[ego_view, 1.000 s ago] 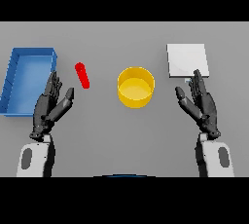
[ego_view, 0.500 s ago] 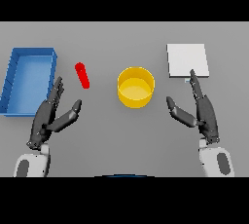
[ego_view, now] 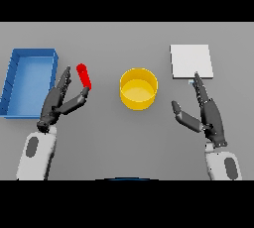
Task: Pick up the red beaker and tilt it to pour out 1 green nut into yellow bowl. Pick up the yellow bowl and place it on the metallic measuring scale.
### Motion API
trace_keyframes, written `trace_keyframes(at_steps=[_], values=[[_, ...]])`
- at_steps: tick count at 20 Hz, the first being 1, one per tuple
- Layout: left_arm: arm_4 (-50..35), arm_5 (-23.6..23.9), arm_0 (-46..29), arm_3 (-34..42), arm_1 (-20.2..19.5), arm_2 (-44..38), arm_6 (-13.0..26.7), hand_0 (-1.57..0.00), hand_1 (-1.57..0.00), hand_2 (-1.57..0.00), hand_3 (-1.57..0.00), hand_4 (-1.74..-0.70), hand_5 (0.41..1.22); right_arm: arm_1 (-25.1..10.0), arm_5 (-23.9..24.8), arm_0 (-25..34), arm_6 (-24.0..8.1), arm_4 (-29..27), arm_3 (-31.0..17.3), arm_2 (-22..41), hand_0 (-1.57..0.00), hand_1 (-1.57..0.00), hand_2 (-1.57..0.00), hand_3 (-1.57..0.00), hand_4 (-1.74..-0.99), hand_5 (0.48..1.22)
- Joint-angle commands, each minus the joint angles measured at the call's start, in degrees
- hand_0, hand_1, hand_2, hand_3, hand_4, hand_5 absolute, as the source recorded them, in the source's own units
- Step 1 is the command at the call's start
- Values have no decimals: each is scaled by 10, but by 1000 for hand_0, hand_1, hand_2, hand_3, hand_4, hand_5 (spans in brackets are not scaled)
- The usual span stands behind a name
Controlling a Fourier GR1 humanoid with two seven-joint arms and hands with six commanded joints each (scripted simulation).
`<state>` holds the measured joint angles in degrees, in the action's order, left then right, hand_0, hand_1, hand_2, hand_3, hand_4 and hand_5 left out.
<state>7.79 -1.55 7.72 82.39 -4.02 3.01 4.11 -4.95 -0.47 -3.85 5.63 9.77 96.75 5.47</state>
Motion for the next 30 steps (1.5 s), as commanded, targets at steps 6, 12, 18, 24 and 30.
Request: trace_keyframes(at_steps=[6,12,18,24,30], values=[[7,-1,86,-114,3,-15,-49,1,1,1,1,-1197,646,-4,0,9,4,2,-16,-5,1,1,1,1,-1218,626],[31,20,154,-206,4,-25,-61,1,1,1,1,-1196,664,-1,-5,0,7,-10,-5,-6,1,1,1,1,-1233,634],[20,31,198,-270,13,-49,-100,1,1,1,1,-1246,695,-4,1,3,-10,-10,-1,-11,1,1,1,1,-1245,642],[-10,43,229,-341,37,-88,-169,-207,-230,-287,-254,-1401,787,-5,0,-3,-1,-9,5,-10,1,1,1,1,-1240,645],[38,101,246,-359,41,-67,-166,-1153,-1168,-1199,-1108,-1615,1107,-7,0,-6,-2,-12,6,-14,1,1,1,1,-1241,650]])
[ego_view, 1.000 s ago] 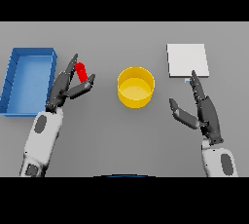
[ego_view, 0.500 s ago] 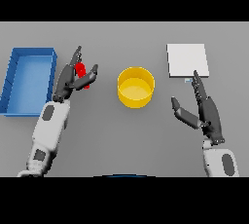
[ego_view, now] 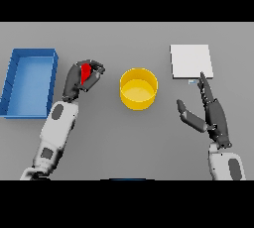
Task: Pick up the red beaker and tilt it to pour out 1 green nut into yellow bowl. Pick up the yellow bowl and place it on the metallic measuring scale.
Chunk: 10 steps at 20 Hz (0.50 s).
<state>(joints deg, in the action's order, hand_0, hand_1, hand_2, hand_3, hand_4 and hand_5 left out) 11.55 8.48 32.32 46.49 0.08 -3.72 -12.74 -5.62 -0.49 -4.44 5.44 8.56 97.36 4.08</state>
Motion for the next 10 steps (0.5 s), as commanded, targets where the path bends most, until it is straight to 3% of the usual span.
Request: trace_keyframes(at_steps=[1,4,8,10], values=[[-3,-1,2,0,0,-1,4,-1237,-1248,-1273,-1154,-1636,1130,4,1,5,-4,1,-5,2,1,1,1,1,-1242,650],[-1,-3,4,-7,2,1,-5,-1400,-1406,-1419,-1357,-1542,1174,5,-6,8,-2,-8,-7,1,1,1,1,1,-1255,644],[-62,-50,-4,32,3,-20,-17,-1501,-1503,-1509,-1484,-1660,1150,4,0,4,-5,2,-9,3,1,1,1,1,-1246,644],[-77,-55,-6,63,2,-16,-4,-1526,-1528,-1531,-1515,-1689,1140,0,-1,0,6,4,-2,3,1,1,1,1,-1236,644]])
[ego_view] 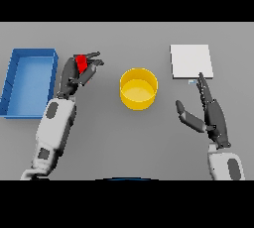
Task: Pick up the red beaker and tilt it to pour out 1 green nut into yellow bowl. Pick up the yellow bowl and place it on the metallic measuring scale.
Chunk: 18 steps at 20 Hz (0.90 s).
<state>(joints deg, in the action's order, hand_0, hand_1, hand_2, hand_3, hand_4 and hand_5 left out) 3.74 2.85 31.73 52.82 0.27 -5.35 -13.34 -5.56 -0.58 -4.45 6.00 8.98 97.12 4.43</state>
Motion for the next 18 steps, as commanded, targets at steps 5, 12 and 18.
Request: trace_keyframes(at_steps=[5,12,18], values=[[8,-13,12,35,-27,28,34,-1556,-1557,-1558,-1553,-1724,1130,0,4,4,7,11,-6,3,1,1,1,1,-1219,653],[61,-8,42,37,-65,80,57,-1562,-1562,-1563,-1559,-1730,1134,-6,10,7,17,26,-7,5,1,1,1,1,-1210,664],[168,-34,90,51,-116,194,143,-1569,-1569,-1569,-1568,-1738,1127,-8,7,1,7,27,-2,6,1,1,1,1,-1183,663]])
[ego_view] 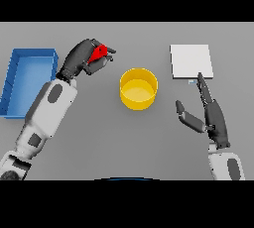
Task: Pick up the red beaker and tilt it to pour out 1 green nut into yellow bowl. Pick up the yellow bowl and place it on the metallic measuring scale.
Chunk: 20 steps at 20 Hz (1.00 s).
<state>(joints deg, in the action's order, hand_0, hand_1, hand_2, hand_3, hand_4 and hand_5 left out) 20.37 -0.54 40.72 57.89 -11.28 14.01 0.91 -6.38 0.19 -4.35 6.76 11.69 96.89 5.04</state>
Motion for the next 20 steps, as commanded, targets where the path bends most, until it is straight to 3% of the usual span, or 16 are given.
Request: trace_keyframes(at_steps=[1,6,9,10,13,17,20], values=[[19,-5,14,-4,-7,16,12,-1569,-1569,-1569,-1569,-1739,1129,0,-3,2,-10,-6,-3,-3,1,1,1,1,-1178,663],[120,-37,64,0,-35,119,51,-1570,-1570,-1570,-1570,-1740,1174,9,-6,-9,0,-6,9,6,1,1,1,1,-1183,671],[176,-65,102,-31,-32,176,74,-1571,-1571,-1571,-1571,-1741,1197,10,-4,4,-19,-14,7,-1,1,1,1,1,-1187,676],[190,-84,115,-40,-37,192,76,-1571,-1571,-1571,-1571,-1689,1202,12,-4,-1,-21,-12,11,3,1,1,1,1,-1191,675],[237,-122,151,-59,-46,236,55,-1571,-1571,-1571,-1383,-1710,1211,15,-7,2,-32,-23,9,-1,1,1,1,1,-1195,671],[291,-159,201,-94,-45,289,18,-1571,-1571,-1571,-1295,-1719,1217,23,-13,-13,-18,-39,3,-4,1,1,1,1,-1206,639],[319,-175,230,-115,-32,322,-16,-1571,-1571,-1571,-1429,-1725,1219,22,-2,-16,-11,-25,8,-3,1,1,1,1,-1221,617]])
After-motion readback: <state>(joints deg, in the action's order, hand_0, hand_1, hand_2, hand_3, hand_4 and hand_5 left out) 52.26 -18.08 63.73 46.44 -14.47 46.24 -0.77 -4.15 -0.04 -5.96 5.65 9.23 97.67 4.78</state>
